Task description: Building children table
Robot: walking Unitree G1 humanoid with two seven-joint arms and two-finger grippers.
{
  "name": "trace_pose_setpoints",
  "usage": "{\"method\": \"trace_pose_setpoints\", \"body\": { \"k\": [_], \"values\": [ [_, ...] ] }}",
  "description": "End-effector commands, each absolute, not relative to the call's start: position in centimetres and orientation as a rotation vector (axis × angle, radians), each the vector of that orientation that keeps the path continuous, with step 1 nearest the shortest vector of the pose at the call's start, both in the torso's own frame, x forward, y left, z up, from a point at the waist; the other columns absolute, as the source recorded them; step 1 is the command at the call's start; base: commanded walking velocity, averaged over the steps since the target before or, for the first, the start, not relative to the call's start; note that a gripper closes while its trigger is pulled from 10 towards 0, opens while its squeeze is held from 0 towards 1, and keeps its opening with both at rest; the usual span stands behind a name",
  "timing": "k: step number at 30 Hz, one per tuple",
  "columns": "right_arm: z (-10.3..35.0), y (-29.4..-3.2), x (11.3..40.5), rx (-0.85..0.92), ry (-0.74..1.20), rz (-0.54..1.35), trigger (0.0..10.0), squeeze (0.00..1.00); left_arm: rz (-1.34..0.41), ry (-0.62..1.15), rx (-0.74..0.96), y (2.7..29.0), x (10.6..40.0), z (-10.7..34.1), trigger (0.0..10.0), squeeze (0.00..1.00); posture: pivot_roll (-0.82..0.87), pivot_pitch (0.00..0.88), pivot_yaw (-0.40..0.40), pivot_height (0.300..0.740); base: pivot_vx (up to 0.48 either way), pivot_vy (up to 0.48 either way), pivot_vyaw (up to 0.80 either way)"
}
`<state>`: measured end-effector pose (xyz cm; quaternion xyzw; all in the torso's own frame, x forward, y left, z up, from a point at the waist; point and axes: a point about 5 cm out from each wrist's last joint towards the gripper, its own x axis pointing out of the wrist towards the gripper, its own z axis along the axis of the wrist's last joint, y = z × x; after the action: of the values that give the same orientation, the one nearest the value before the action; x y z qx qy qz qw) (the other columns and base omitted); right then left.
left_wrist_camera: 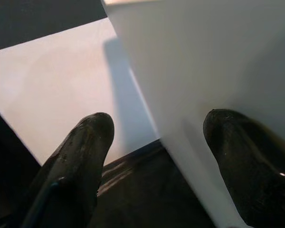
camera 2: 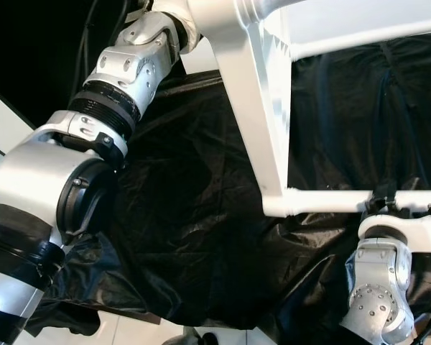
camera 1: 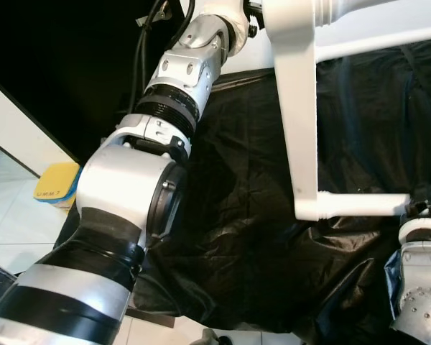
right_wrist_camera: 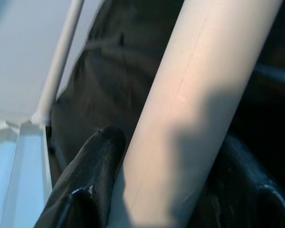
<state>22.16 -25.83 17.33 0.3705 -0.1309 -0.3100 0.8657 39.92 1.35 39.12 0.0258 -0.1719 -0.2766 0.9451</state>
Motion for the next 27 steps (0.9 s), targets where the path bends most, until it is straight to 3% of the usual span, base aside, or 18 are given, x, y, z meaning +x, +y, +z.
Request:
{"method": "trace_pose_setpoints", "body": {
  "k": [1,4,5,13,14,15,18,22,25,27],
  "values": [
    [5.1,-20.7,9.8,0.717,0.373,-0.867,10.0,0.00,-0.657,-0.349,0.090,-0.5,39.3,39.2,10.0,0.00,-0.22,0.118,0.228,0.740,0.000,0.000,0.00],
    [3.8,-20.2,8.9,0.635,0.498,-0.887,10.0,0.00,-0.668,-0.360,0.097,-0.9,39.0,39.4,10.0,0.00,-0.22,0.113,0.228,0.740,0.000,0.000,0.00],
    [3.0,-19.8,8.9,0.709,0.506,-0.882,10.0,0.00,-0.671,-0.365,0.101,-1.0,39.0,39.5,10.0,0.00,-0.23,0.105,0.232,0.740,0.000,0.000,0.00],
    [1.2,-18.3,8.8,0.791,0.399,-0.605,10.0,0.00,-0.672,-0.372,0.119,-0.8,39.1,39.5,10.0,0.00,-0.23,0.111,0.224,0.740,0.000,0.000,0.00],
    [0.4,-17.6,7.8,0.812,0.386,-0.459,10.0,0.00,-0.670,-0.374,0.119,-0.8,39.1,39.5,10.0,0.00,-0.23,0.116,0.225,0.740,0.000,0.000,0.00],
    [0.4,-17.6,7.8,0.812,0.386,-0.459,10.0,0.00,-0.670,-0.374,0.119,-0.8,39.1,39.5,10.0,0.00,-0.23,0.116,0.225,0.740,0.000,0.000,0.00],
    [-2.3,-17.3,4.2,0.811,0.387,-0.353,10.0,0.00,-0.680,-0.371,0.117,-1.1,39.0,39.3,10.0,0.00,-0.25,0.124,0.227,0.740,0.000,0.000,0.00],
    [-2.1,-14.5,2.0,0.899,0.376,-0.241,10.0,0.00,-0.685,-0.372,0.113,-1.2,39.0,39.3,10.0,0.00,-0.26,0.124,0.222,0.740,0.000,0.000,0.00],
    [-0.2,-10.3,1.4,0.942,0.402,0.007,10.0,0.00,-0.685,-0.372,0.110,-1.2,39.0,39.3,10.0,0.00,-0.27,0.129,0.221,0.740,0.000,0.000,0.00],
    [-0.2,-10.3,1.4,0.942,0.402,0.007,10.0,0.00,-0.685,-0.372,0.110,-1.2,39.0,39.3,10.0,0.00,-0.27,0.129,0.221,0.740,0.000,0.000,0.00]
  ]
}}
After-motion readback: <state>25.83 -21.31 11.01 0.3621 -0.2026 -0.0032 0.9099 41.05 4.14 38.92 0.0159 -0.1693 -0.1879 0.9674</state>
